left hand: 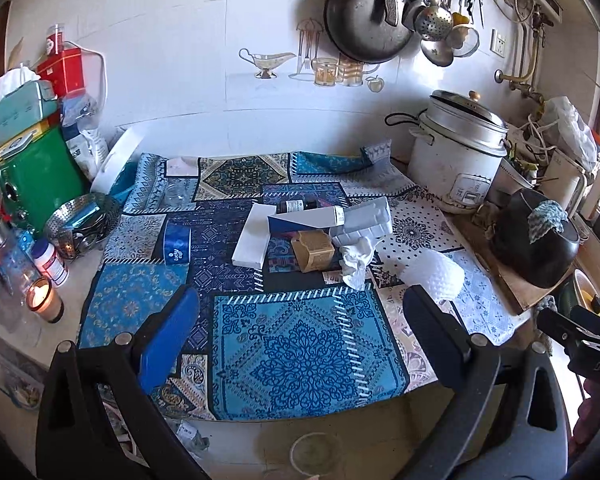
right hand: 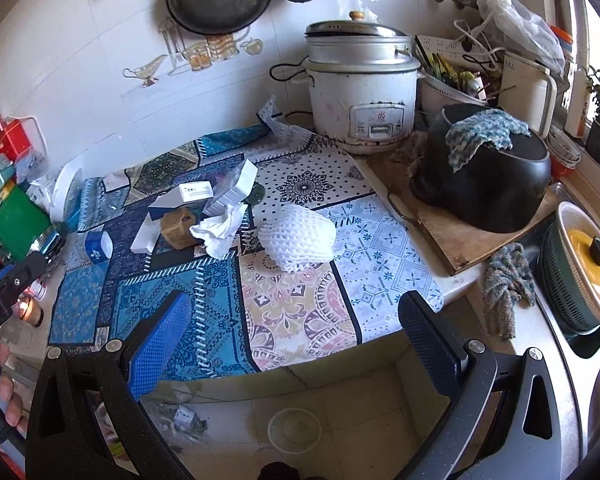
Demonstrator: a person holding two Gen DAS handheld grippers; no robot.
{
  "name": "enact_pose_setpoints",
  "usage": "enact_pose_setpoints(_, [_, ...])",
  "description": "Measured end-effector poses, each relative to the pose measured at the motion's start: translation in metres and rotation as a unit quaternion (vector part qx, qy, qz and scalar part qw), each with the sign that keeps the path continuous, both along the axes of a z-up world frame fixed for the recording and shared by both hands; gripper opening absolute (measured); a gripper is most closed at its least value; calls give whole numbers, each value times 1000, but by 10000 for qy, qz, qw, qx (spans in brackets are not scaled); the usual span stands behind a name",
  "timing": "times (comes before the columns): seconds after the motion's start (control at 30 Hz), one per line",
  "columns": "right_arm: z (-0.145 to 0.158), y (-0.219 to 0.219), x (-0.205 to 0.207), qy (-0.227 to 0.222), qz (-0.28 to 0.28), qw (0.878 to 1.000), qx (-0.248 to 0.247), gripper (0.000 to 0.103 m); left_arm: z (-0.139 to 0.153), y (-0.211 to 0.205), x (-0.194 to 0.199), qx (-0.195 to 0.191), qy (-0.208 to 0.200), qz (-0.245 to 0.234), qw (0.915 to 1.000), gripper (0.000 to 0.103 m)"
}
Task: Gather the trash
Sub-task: 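Grasp the brown cork coaster with the left tool while the right tool grasps the white foam net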
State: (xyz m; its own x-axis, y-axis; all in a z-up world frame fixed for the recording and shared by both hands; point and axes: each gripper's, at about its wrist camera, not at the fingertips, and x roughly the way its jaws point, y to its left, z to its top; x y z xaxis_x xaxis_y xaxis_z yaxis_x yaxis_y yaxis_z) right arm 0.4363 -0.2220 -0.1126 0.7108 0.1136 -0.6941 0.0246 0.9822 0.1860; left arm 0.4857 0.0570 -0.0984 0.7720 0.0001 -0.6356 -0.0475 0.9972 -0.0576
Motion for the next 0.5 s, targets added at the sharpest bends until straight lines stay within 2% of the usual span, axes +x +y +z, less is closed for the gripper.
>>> enact_pose_setpoints(0.2, [-25, -9, 65, 510, 30, 9984, 221, 103, -28, 1, 62, -135, 469, 14, 9988, 103])
enact_pose_setpoints(0.5, [-76, -28, 159, 1488, 629, 9856, 494, 103, -73, -14, 136, -327, 1083, 650, 9915, 103])
